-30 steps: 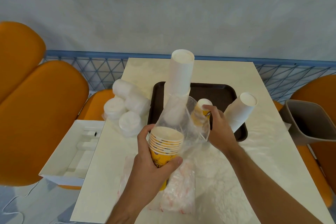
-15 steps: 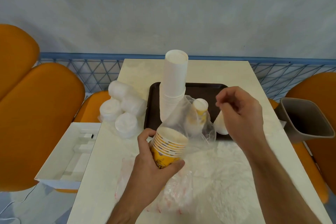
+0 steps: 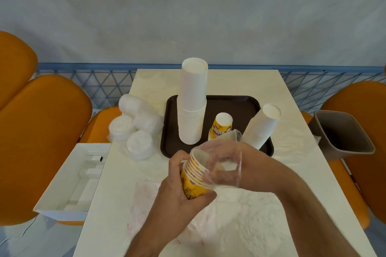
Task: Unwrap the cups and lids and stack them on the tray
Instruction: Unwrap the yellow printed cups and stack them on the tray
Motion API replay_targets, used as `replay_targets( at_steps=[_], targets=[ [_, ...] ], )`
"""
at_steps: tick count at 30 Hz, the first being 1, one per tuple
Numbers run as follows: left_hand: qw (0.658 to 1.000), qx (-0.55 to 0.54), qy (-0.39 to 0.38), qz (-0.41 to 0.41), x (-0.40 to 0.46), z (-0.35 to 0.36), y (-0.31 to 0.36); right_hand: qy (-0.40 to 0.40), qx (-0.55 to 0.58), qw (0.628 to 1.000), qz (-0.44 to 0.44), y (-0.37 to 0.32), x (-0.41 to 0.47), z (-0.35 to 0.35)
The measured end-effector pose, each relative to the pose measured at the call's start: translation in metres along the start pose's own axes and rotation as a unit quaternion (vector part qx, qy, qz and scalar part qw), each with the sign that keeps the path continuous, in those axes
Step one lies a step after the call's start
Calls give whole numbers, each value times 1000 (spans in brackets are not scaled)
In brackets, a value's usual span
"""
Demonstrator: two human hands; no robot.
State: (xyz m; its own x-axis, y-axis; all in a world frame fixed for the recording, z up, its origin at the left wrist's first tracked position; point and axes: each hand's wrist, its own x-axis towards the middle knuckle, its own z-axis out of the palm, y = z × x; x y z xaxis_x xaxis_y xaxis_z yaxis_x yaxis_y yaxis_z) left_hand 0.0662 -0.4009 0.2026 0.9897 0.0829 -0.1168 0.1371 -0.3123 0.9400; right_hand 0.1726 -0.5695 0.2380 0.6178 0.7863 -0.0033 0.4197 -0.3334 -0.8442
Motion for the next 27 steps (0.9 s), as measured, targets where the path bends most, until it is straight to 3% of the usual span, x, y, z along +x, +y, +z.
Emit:
replay_targets(
  at_steps=[8, 14, 18, 27],
  targets=[
    [1000, 8, -16, -2, 0, 4, 2, -22, 34, 998, 48, -1, -4, 6],
    [1000, 16, 6, -17, -3, 4, 0, 87, 130, 986, 63, -8, -15, -19],
    [999, 21, 19, -33, -3, 6, -2, 95, 135, 979, 119, 0, -21, -24],
    [998, -7, 56, -39, -3, -1, 0, 101, 96, 981, 135, 1, -34, -36]
  ],
)
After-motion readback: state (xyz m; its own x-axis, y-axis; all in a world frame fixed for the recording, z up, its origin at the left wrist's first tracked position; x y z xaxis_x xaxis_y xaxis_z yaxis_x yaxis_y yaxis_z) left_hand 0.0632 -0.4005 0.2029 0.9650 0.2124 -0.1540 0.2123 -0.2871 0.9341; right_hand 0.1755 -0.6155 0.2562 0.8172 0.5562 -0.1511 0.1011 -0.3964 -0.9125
